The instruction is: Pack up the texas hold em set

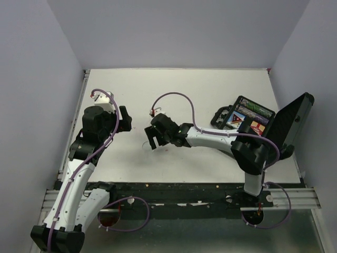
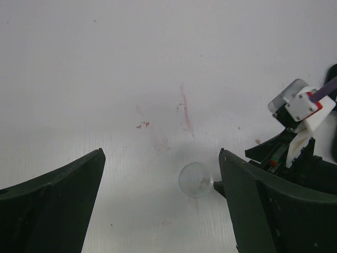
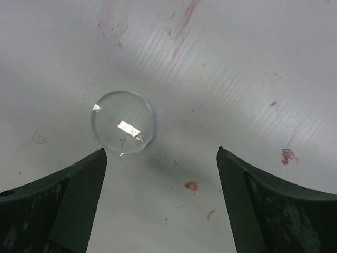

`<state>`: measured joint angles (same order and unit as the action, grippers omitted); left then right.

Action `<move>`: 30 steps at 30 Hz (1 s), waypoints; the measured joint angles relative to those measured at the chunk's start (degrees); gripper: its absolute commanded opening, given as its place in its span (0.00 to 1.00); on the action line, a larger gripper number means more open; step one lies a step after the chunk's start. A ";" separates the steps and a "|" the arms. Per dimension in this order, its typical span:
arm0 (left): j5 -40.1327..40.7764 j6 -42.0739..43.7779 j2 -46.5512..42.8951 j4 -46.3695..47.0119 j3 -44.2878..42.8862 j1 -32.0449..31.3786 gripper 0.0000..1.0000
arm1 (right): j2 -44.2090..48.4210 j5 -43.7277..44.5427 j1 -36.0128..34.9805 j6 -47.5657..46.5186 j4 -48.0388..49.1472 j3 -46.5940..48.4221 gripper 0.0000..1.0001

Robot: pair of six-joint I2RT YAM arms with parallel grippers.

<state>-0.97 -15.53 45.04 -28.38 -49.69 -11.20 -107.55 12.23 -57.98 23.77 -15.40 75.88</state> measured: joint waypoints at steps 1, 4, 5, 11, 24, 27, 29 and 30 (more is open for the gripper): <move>0.09 -0.09 0.00 0.00 0.00 0.00 0.98 | -0.96 -0.09 -0.74 0.22 0.81 0.00 0.92; 0.11 -0.17 0.02 0.02 0.02 0.00 0.98 | -3.67 -0.07 -2.84 0.26 2.10 0.79 0.91; 0.11 -0.17 0.02 0.02 0.02 0.00 0.98 | -4.63 -0.07 -3.43 0.26 2.49 1.40 0.91; 0.09 -0.20 0.02 0.02 0.02 0.00 0.98 | -8.31 0.85 -5.84 0.22 3.89 4.15 0.90; -0.17 -0.24 0.13 0.02 0.02 0.00 0.97 | -13.09 5.97 -7.17 -0.94 3.69 6.73 0.88; -0.35 -0.24 0.13 0.04 0.02 0.00 0.97 | -13.55 6.69 -7.45 -1.11 3.56 7.39 0.86; -0.55 -0.24 0.13 0.04 0.02 0.00 0.97 | -13.88 6.88 -7.58 -1.29 3.52 7.76 0.85; -0.61 -0.26 0.13 0.02 0.02 0.00 0.97 | -14.10 7.08 -7.61 -1.31 3.41 8.00 0.84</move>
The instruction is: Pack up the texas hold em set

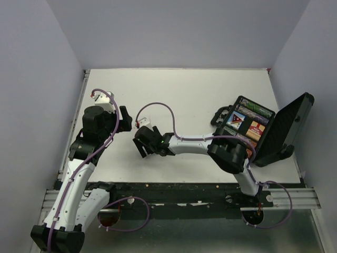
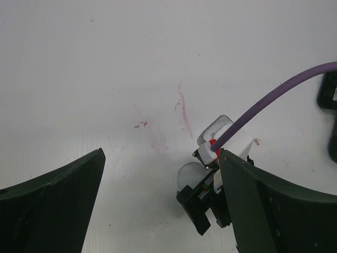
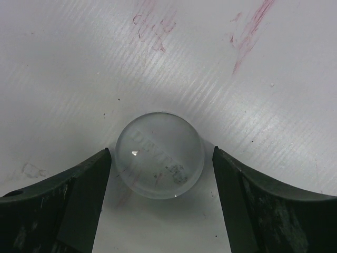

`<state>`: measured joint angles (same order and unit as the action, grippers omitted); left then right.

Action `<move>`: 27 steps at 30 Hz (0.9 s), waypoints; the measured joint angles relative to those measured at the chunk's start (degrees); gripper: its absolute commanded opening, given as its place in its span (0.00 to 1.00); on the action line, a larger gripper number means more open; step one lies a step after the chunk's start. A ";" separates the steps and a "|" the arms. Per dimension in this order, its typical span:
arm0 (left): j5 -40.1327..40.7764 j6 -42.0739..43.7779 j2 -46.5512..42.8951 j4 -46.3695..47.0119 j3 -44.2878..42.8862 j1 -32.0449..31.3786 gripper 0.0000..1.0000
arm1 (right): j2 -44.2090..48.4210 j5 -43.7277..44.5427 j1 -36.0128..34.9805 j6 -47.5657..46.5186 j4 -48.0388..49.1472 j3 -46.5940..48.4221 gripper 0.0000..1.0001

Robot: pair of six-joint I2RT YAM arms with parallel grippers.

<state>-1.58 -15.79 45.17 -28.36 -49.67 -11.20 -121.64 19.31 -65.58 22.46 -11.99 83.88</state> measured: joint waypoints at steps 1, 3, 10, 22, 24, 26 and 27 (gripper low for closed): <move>-0.11 0.00 0.00 0.02 0.00 0.00 0.98 | -0.24 0.22 -0.04 0.00 -0.20 0.33 0.84; -0.33 0.00 0.00 0.02 0.00 0.00 0.97 | -0.70 0.63 -0.04 0.00 -0.55 1.09 0.81; -0.59 -0.02 0.00 0.02 0.00 0.00 0.97 | -1.36 1.42 -0.07 0.07 -1.20 2.12 0.68; -0.63 -0.02 0.00 0.02 0.00 0.00 0.97 | -1.36 2.91 -0.11 1.07 -1.86 2.21 0.47; -0.63 -0.02 0.00 0.04 0.00 0.00 0.97 | -1.11 3.63 -0.07 1.09 -2.56 2.21 0.46; -0.63 -0.02 0.00 0.04 0.00 0.00 0.97 | -0.57 4.15 0.52 1.09 -3.85 2.05 0.45; -0.63 -0.02 0.00 0.04 0.00 0.00 0.97 | -0.02 4.42 0.76 1.05 -4.44 1.70 0.45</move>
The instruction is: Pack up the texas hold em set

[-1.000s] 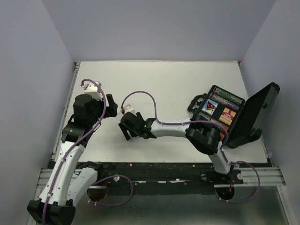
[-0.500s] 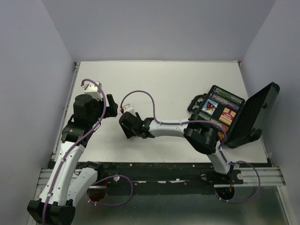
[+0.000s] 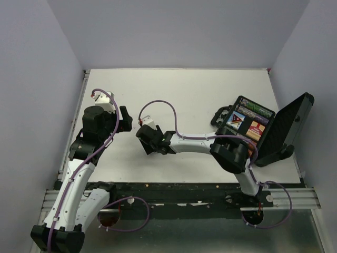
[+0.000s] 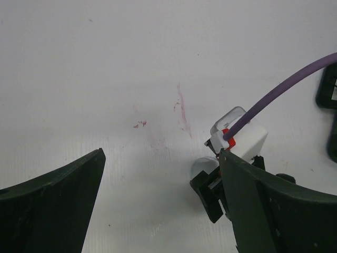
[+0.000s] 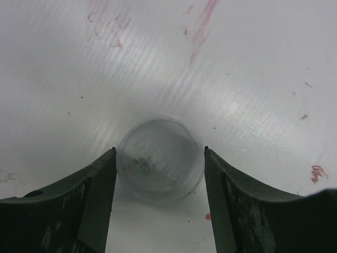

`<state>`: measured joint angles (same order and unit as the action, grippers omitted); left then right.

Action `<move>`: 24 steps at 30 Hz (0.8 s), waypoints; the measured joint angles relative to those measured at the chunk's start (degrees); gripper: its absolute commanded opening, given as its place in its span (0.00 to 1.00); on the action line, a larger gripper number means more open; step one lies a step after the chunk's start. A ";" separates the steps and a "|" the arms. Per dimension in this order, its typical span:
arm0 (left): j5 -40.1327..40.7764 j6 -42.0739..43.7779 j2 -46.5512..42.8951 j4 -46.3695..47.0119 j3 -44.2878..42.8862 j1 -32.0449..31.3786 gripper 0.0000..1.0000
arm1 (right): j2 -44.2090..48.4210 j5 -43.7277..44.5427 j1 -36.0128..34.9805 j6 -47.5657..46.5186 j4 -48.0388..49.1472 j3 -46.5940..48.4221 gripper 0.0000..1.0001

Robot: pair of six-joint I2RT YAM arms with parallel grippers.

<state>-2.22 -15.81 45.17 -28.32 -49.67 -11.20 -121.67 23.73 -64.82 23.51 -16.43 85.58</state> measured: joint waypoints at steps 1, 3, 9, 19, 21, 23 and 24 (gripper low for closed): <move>-0.02 0.00 0.00 0.00 0.00 0.00 0.97 | 0.79 0.31 0.31 0.00 -0.42 -0.61 0.45; -0.02 0.00 0.00 0.00 0.00 0.00 0.97 | 2.99 0.90 1.29 -0.17 -1.44 -2.01 0.45; -0.04 0.00 0.00 0.04 0.00 0.00 0.97 | 13.51 2.78 8.66 -0.61 -3.04 -7.30 0.45; -0.87 0.00 0.00 0.44 0.35 0.00 0.97 | 32.59 4.24 33.20 -1.07 -3.89 -21.46 0.45; -1.29 -0.02 0.00 0.48 0.42 0.00 0.97 | 35.98 3.41 39.60 -1.05 -4.00 -24.26 0.45; -1.62 -0.04 0.00 0.61 0.42 0.00 0.97 | 38.93 1.77 46.47 -1.07 -4.13 -26.99 0.45; -1.79 -0.07 0.00 0.79 0.42 0.00 0.97 | 39.76 1.16 48.81 -1.09 -4.26 -27.87 0.46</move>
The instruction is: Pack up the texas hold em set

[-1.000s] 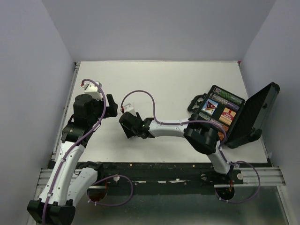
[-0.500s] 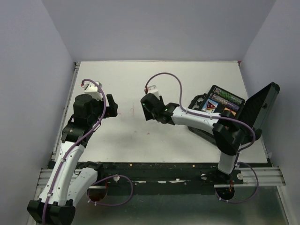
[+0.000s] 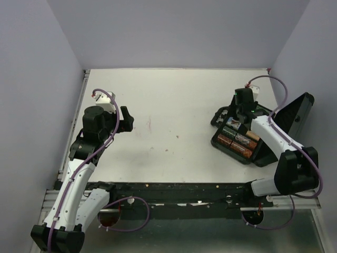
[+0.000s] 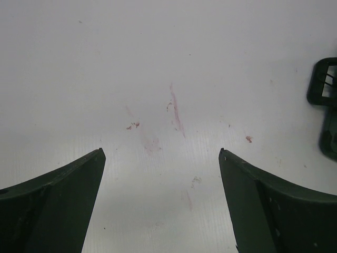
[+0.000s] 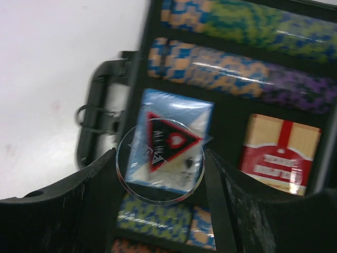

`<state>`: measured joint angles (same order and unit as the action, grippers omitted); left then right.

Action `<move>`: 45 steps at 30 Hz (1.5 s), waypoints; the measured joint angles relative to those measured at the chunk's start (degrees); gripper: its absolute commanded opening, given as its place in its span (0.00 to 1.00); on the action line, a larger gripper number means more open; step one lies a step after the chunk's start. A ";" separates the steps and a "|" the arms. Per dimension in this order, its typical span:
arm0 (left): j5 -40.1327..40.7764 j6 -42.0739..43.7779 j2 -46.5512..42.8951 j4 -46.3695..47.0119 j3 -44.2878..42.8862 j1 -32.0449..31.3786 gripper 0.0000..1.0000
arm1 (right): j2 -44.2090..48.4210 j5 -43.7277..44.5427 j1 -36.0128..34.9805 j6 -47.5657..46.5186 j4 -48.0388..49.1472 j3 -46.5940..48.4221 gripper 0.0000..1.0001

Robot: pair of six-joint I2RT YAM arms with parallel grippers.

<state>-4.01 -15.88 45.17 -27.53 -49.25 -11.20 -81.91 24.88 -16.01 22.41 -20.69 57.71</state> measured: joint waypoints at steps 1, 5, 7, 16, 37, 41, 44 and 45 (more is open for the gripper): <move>-0.17 0.00 0.00 0.13 0.00 0.00 0.97 | 0.92 -1.03 3.30 -0.09 -0.11 -1.11 0.46; -0.87 -0.04 0.00 0.39 0.00 0.00 0.97 | 2.21 -4.46 11.87 -0.55 -0.66 -3.72 0.46; -1.20 -0.11 0.00 0.46 0.00 0.00 0.97 | 2.43 -6.71 16.17 -0.61 -1.33 -4.81 0.46; -2.05 -0.26 0.24 0.46 0.00 -0.48 0.97 | 5.22 -9.99 23.58 -1.05 -2.86 -8.52 0.47; -2.19 -0.24 0.28 0.46 0.00 -0.92 0.97 | 4.13 -10.78 25.24 -2.54 -1.68 -9.40 0.48; -2.23 -0.24 0.42 0.46 0.00 -0.92 0.97 | 3.48 -10.60 25.24 -2.54 -1.68 -9.40 0.48; -2.25 -0.24 0.48 0.46 0.00 -0.92 0.97 | 3.48 -10.38 25.24 -2.54 -1.66 -9.40 0.48; -2.25 -0.24 0.50 0.46 0.00 -0.92 0.97 | 3.45 -10.32 25.24 -2.54 -1.66 -9.40 0.48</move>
<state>-6.26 -16.12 45.67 -27.07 -49.25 -12.12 -78.46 14.57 9.23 19.88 -22.35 48.31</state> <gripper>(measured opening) 0.973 0.689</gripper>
